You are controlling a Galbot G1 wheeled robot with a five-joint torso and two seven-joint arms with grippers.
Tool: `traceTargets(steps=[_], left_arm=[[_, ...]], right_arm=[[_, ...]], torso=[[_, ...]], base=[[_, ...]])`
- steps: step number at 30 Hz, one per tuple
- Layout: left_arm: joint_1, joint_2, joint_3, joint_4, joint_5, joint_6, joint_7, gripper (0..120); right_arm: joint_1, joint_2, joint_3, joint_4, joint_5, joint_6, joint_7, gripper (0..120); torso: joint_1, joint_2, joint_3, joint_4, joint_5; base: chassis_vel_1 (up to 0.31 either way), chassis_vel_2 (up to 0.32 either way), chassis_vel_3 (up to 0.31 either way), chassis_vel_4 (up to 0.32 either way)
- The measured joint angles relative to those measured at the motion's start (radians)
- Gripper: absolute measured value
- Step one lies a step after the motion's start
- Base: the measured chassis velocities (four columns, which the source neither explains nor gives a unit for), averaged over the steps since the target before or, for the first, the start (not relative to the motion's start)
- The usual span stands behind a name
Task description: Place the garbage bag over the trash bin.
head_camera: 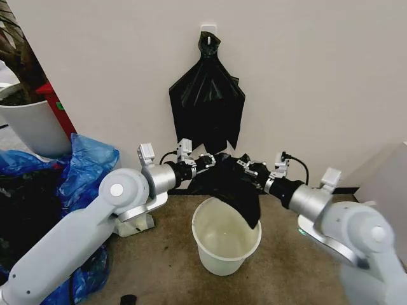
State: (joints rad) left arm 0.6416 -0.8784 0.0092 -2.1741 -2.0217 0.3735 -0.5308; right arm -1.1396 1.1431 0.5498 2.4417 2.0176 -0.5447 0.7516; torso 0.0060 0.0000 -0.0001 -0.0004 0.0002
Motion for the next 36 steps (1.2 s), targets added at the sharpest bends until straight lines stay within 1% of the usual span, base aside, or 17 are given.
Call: traceTargets(steps=[3, 5, 8, 11, 13, 17, 19, 23, 26, 27, 30, 33, 36], left_arm=[[0.021, -0.003, 0.000, -0.017, -0.001, -0.012, -0.013, 0], [0.031, -0.004, 0.000, -0.017, 0.002, -0.013, -0.014, 0], [0.074, -0.013, -0.001, 0.008, 0.037, -0.013, -0.005, 0], [0.123, -0.037, -0.005, 0.045, 0.054, -0.012, 0.000, 0], [0.132, -0.043, -0.006, 0.049, 0.055, -0.013, -0.002, 0], [0.199, -0.082, -0.008, 0.062, 0.085, -0.023, -0.013, 0], [0.205, -0.087, -0.008, 0.063, 0.091, -0.025, -0.015, 0], [0.236, -0.116, -0.008, 0.076, 0.120, -0.034, -0.042, 0], [0.255, -0.129, -0.009, 0.109, 0.142, -0.035, -0.054, 0], [0.255, -0.129, -0.009, 0.109, 0.142, -0.035, -0.054, 0], [0.284, -0.154, -0.007, 0.150, 0.175, -0.036, -0.063, 0], [0.308, -0.195, -0.002, 0.187, 0.208, -0.043, -0.083, 0], [0.312, -0.204, -0.001, 0.195, 0.218, -0.047, -0.087, 0]], right_arm=[[-0.040, 0.003, 0.012, 0.040, 0.016, 0.008, 0.046, 0], [-0.051, 0.007, 0.013, 0.042, 0.014, 0.008, 0.048, 0], [-0.080, 0.029, -0.001, 0.018, -0.041, 0.011, 0.016, 0], [-0.091, 0.051, -0.015, -0.017, -0.071, 0.009, -0.014, 0], [-0.092, 0.054, -0.018, -0.022, -0.076, 0.010, -0.015, 0], [-0.095, 0.067, -0.031, -0.040, -0.084, 0.011, -0.021, 0], [-0.097, 0.069, -0.033, -0.045, -0.084, 0.012, -0.021, 0], [-0.119, 0.096, -0.048, -0.110, -0.111, 0.009, -0.046, 0], [-0.134, 0.114, -0.053, -0.164, -0.138, 0.003, -0.077, 0], [-0.134, 0.114, -0.053, -0.164, -0.138, 0.003, -0.077, 0], [-0.151, 0.132, -0.055, -0.218, -0.168, -0.002, -0.108, 0], [-0.177, 0.140, -0.057, -0.268, -0.216, -0.003, -0.147, 0], [-0.183, 0.141, -0.057, -0.278, -0.227, -0.003, -0.155, 0]], torso=[[0.000, 0.000, 0.000, -0.0001, -0.0001], [0.000, 0.000, 0.000, -0.0001, -0.0001], [0.000, 0.000, 0.000, 0.0000, -0.0001], [0.000, 0.000, 0.000, 0.0002, -0.0001], [0.000, 0.000, 0.000, 0.0003, -0.0001], [0.000, 0.000, 0.000, 0.0003, -0.0002], [0.000, 0.000, 0.000, 0.0002, -0.0001], [0.000, 0.000, 0.000, 0.0000, -0.0001], [0.000, 0.000, 0.000, 0.0001, -0.0001], [0.000, 0.000, 0.000, 0.0001, -0.0001], [0.000, 0.000, 0.000, 0.0002, -0.0001], [0.000, 0.000, 0.000, 0.0001, -0.0002], [0.000, 0.000, 0.000, 0.0000, -0.0001]], base=[[0.000, 0.000, 0.000, 0.000], [0.000, 0.000, 0.000, 0.000], [0.000, 0.000, 0.000, 0.000], [0.000, 0.000, 0.000, 0.000], [0.000, 0.000, 0.000, 0.000], [0.000, 0.000, 0.000, 0.000], [0.000, 0.000, 0.000, 0.000], [0.000, 0.000, 0.000, 0.000], [0.000, 0.000, 0.000, 0.000], [0.000, 0.000, 0.000, 0.000], [0.000, 0.000, 0.000, 0.000], [0.000, 0.000, 0.000, 0.000], [0.000, 0.000, 0.000, 0.000]])
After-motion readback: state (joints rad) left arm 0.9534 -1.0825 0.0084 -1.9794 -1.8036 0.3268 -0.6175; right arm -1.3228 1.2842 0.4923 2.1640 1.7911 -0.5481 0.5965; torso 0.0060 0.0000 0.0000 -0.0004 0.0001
